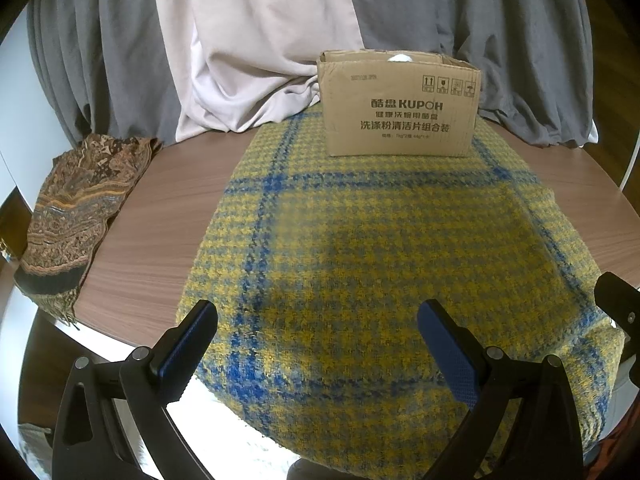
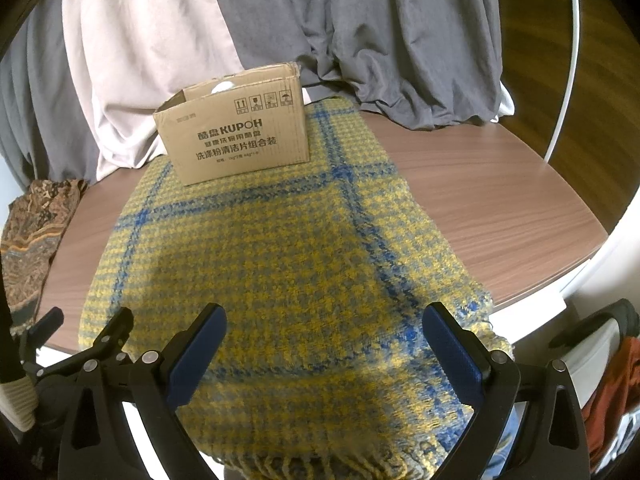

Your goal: Organize objects

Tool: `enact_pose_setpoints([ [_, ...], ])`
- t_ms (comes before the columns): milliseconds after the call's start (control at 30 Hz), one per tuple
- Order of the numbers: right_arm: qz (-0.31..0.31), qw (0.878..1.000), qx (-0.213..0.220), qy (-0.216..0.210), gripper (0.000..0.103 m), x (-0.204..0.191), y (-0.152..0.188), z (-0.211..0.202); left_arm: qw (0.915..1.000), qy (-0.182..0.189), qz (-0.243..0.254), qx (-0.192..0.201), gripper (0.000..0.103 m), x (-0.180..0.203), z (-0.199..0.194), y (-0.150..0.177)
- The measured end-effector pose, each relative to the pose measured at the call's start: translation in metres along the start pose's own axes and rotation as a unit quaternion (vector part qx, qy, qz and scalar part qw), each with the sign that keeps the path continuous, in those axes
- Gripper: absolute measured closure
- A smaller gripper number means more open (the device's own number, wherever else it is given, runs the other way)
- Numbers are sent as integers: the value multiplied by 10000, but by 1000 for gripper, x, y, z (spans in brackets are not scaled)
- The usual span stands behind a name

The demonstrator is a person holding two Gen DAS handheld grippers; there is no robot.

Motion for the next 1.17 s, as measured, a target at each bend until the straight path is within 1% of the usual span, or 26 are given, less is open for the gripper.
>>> enact_pose_setpoints([
  [367,8,10000,-5,-13,4,1,1,1,10000,2,13,-18,1,1,-1,0],
  [500,6,10000,-6,-8,4,1,0,0,10000,-53,-16,17,1,0,-2,0],
  [833,42,10000,5,-7,4,2,2,1,9997,170,-7,-152,1,3,2,2],
  [933,53,10000,7,13,4,2,2,2,9998,85,0,-161,1,3,3,2],
  [1067,62,10000,9,31,4,2,2,2,9999,-61,61,-61,1,3,1,3],
  [1167,78,10000,8,21,4,2,2,2,9999,13,33,-108,1,2,2,1],
])
Point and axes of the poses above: each gripper's, at about its wrist camera, not at the fingertips, and z roughly the way its jaws point, x to its right, y to its underside, the point moved 1 cm from there along z, roughly the way its jaws point, and after that the axes turned 4 degrees about -y, right-handed, at the moved point
